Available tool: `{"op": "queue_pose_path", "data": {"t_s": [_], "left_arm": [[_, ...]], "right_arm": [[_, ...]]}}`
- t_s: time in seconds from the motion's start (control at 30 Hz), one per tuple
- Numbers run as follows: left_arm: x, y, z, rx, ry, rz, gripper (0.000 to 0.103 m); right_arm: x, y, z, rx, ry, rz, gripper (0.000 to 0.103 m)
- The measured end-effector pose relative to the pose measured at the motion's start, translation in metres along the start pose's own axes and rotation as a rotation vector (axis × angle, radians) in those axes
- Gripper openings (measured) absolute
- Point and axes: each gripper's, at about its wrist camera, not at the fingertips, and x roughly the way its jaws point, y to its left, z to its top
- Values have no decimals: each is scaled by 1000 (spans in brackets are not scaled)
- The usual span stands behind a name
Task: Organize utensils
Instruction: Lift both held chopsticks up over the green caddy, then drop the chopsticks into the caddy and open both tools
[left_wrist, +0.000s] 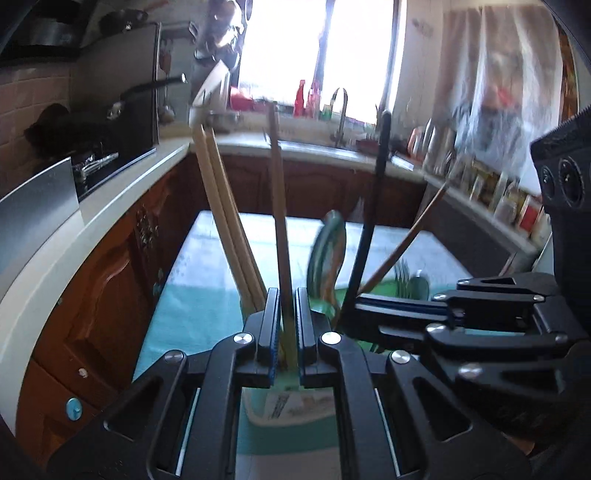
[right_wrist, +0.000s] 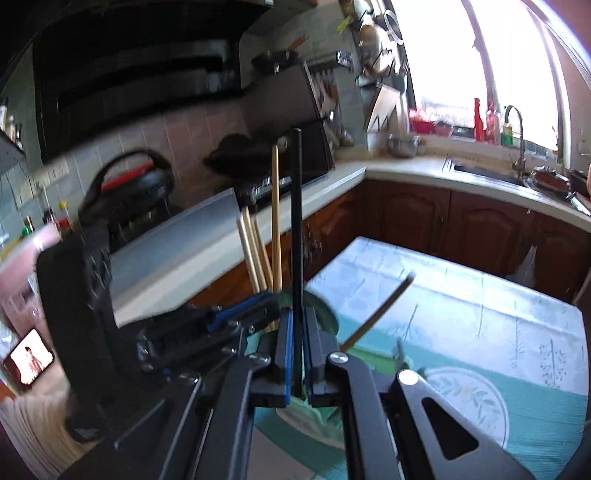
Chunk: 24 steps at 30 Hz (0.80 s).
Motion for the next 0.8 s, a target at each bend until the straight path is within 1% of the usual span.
{"op": "queue_pose_path", "data": {"t_s": [0.03, 0.1, 0.13, 0.2, 0.23, 0.3, 0.37, 0.43, 0.5, 0.53, 0.67, 0.8], "left_arm": [[4, 1, -3, 1, 26, -4, 5], [0, -2, -5, 15, 30, -8, 7], [0, -4, -7, 25, 34, 0, 8], [-3, -8, -8, 34, 50, -2, 17], [-5, -10, -8, 34, 58, -8, 20], [-12, -16, -6, 33, 71, -13, 30], [-17, -23, -7, 39, 85, -12, 37], [-25, -31, -8, 39, 96, -24, 38], [-33, -39, -9, 47, 97, -14, 38], [-37, -43, -10, 46, 99, -21, 38], [-46, -52, -17, 4, 159, -66, 38], [-51, -58, -27, 2, 191, -60, 38]], "right_arm": [[4, 0, -4, -5, 24, 1, 5], [15, 2, -10, -20, 79, 4, 5], [20, 2, -15, -24, 106, 5, 6], [27, -2, -20, -10, 143, 13, 7], [28, -5, -21, 4, 151, 20, 7], [25, -10, -23, 38, 150, 30, 7], [18, -13, -26, 59, 145, 46, 7], [11, -16, -27, 69, 142, 51, 7], [3, -19, -29, 77, 140, 57, 7], [-3, -20, -31, 80, 141, 61, 7], [-16, -24, -35, 98, 157, 66, 7], [-27, -35, -43, 147, 188, 65, 7]]}}
